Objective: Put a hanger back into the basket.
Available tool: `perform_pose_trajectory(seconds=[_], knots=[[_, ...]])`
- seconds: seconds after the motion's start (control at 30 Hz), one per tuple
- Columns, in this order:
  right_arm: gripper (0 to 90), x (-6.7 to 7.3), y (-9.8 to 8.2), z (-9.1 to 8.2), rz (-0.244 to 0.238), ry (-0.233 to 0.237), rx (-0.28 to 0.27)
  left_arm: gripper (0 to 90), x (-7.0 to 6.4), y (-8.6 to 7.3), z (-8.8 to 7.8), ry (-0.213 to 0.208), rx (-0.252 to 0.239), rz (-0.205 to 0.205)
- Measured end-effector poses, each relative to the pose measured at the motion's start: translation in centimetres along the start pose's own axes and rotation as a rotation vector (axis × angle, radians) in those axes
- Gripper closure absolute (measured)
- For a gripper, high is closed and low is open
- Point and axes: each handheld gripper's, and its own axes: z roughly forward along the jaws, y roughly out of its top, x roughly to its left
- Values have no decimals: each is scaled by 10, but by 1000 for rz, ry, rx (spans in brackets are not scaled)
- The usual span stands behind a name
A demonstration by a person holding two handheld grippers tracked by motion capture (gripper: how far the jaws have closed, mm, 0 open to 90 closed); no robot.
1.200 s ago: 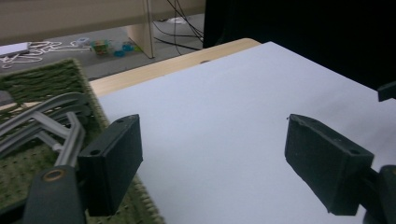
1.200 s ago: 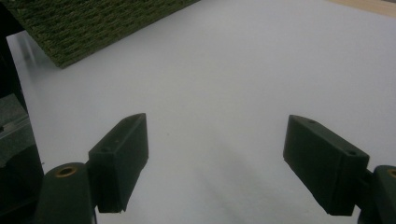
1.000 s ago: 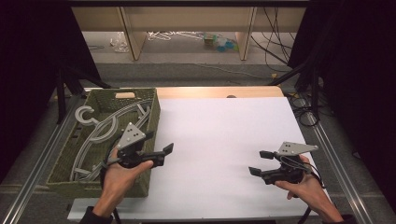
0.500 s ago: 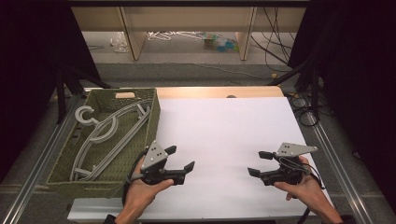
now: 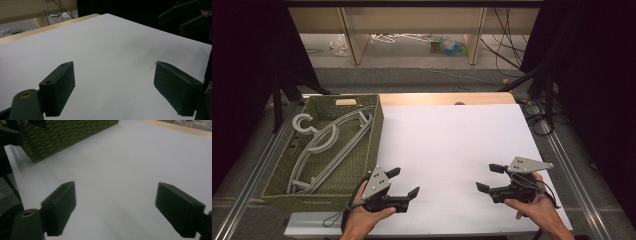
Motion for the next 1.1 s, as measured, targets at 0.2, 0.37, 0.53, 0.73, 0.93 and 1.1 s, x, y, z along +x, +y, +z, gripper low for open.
perform_pose_trajectory(seconds=[0.2,0.37,0.53,0.73,0.93,1.1], knots=[[158,9,-12,-12,14,-3,-1,173,2,-2,-13,8,-49,-10],[159,12,-16,-14,3,-26,-5,172,3,-4,-15,0,-48,-12],[160,12,-16,-14,6,-25,-7,172,4,-4,-16,16,-51,-11],[162,13,-16,-14,-2,-10,-4,172,5,-5,-15,15,-47,1],[162,13,-16,-14,-5,-12,-4,173,6,-4,-15,11,-51,20],[162,12,-16,-12,-6,-11,1,174,6,-5,-14,5,-57,8]])
